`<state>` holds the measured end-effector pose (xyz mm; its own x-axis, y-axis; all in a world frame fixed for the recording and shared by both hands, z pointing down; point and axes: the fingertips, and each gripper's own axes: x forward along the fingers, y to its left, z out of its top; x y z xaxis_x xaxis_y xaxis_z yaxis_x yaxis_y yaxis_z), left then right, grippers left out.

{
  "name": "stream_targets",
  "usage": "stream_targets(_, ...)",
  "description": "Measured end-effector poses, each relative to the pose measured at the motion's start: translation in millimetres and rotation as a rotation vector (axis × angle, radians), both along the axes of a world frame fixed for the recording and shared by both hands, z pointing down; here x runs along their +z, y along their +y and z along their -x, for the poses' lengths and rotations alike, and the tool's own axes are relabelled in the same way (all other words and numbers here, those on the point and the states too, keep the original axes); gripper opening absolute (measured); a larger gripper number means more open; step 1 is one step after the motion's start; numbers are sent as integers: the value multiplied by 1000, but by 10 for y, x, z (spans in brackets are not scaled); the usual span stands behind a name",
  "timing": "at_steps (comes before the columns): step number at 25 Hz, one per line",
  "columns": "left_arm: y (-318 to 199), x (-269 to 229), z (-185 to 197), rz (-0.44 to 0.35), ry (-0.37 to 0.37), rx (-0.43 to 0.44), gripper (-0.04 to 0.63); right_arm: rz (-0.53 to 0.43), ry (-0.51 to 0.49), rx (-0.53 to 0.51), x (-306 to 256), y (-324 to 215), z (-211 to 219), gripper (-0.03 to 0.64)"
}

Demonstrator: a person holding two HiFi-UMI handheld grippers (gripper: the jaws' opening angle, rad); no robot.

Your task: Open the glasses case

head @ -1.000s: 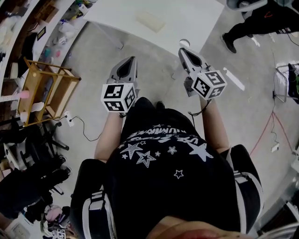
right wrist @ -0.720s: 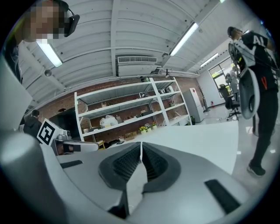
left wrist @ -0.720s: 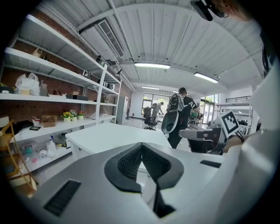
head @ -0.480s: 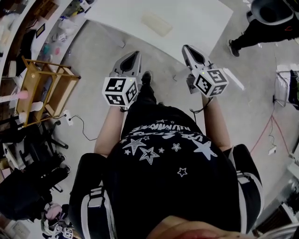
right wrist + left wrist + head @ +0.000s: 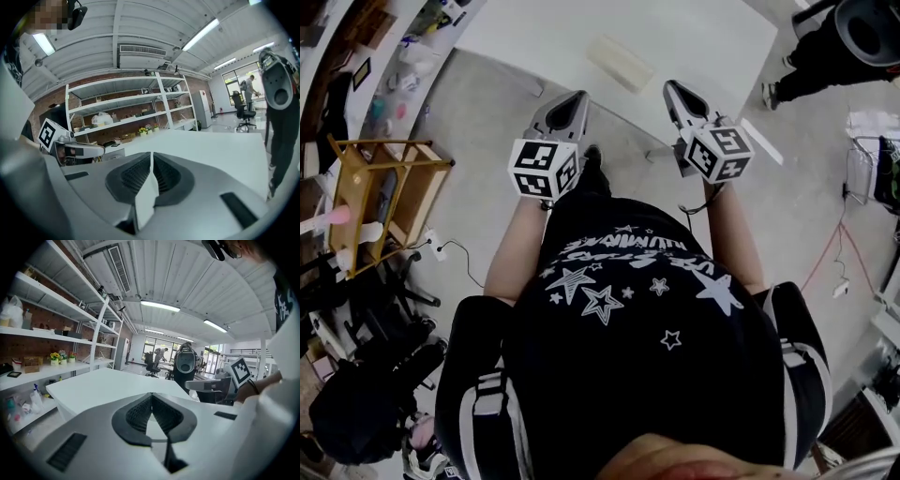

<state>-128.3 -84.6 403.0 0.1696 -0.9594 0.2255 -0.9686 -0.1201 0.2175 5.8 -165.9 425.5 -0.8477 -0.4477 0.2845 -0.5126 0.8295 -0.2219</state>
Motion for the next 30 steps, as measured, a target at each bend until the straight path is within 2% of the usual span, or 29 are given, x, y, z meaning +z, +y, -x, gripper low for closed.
stream_targets(4, -275, 178, 155, 55, -20, 43, 11, -4, 64, 27, 121, -226, 197, 9)
stream_targets(10, -619, 526, 202, 151, -94, 148, 11, 51, 124, 54, 384, -418, 347, 9)
stream_targets(15, -836, 794, 248, 223, -82, 199, 11, 87, 161, 87, 563, -539, 413, 9)
stream_targets(20, -1009, 956, 215, 263, -73, 292, 11, 98, 240, 84, 733, -540, 503, 9)
stream_targets(28, -1263, 1302, 276, 348, -148, 349, 11, 81, 366, 79, 967, -586, 640, 14)
stream_targets(30, -1306, 1359, 250, 370, -149, 364, 11, 65, 392, 83, 1001, -598, 637, 52)
